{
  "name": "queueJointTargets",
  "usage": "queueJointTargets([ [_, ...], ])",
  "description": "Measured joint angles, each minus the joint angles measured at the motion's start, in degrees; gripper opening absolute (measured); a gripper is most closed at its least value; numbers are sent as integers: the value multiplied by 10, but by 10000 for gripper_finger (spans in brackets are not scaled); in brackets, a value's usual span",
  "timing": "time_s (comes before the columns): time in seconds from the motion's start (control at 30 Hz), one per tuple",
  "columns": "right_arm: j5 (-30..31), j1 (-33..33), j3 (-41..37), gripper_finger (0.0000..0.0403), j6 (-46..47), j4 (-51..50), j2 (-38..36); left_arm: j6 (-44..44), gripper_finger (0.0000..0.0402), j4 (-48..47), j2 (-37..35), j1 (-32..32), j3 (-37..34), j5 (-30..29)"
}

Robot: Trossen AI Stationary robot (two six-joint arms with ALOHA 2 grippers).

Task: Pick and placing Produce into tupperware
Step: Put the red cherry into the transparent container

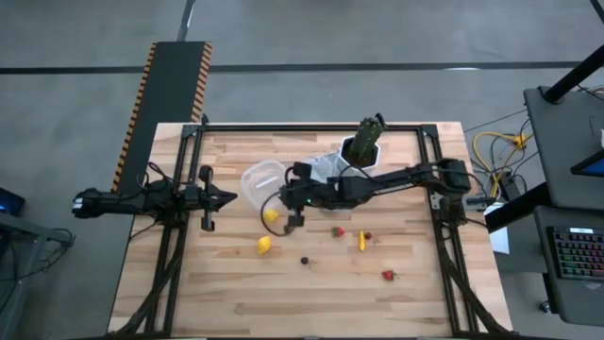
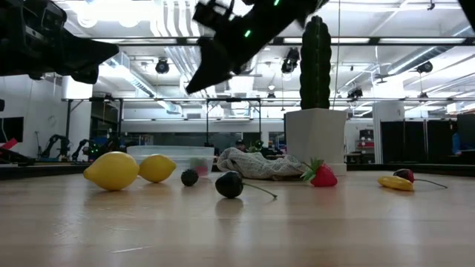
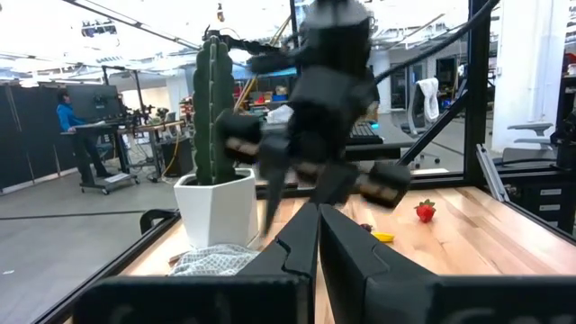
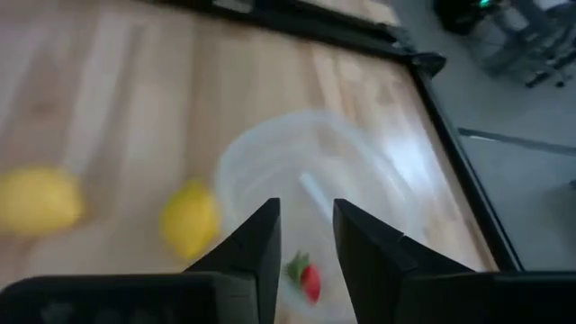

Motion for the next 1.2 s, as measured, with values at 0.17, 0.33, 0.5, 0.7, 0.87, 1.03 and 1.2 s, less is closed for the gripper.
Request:
queueJointTargets([
  [0.17,1,38,-18,87,12,-97,-47,0,0,0,0,0,0,0],
  [0.33,1,65,-65,84,29,-132,-96,0,0,0,0,0,0,0],
  [0.5,2,89,-132,88,48,-145,-158,0,0,0,0,0,0,0],
  [0.7,2,111,-230,85,126,-145,-263,0,0,0,-1,0,0,0],
  [0.87,2,146,-310,82,188,-181,-359,0,0,1,0,0,0,0],
  [1.03,17,186,-365,82,261,-233,-437,0,0,0,0,0,0,0],
  [1.2,17,216,-407,84,323,-271,-482,0,0,1,0,0,0,0],
])
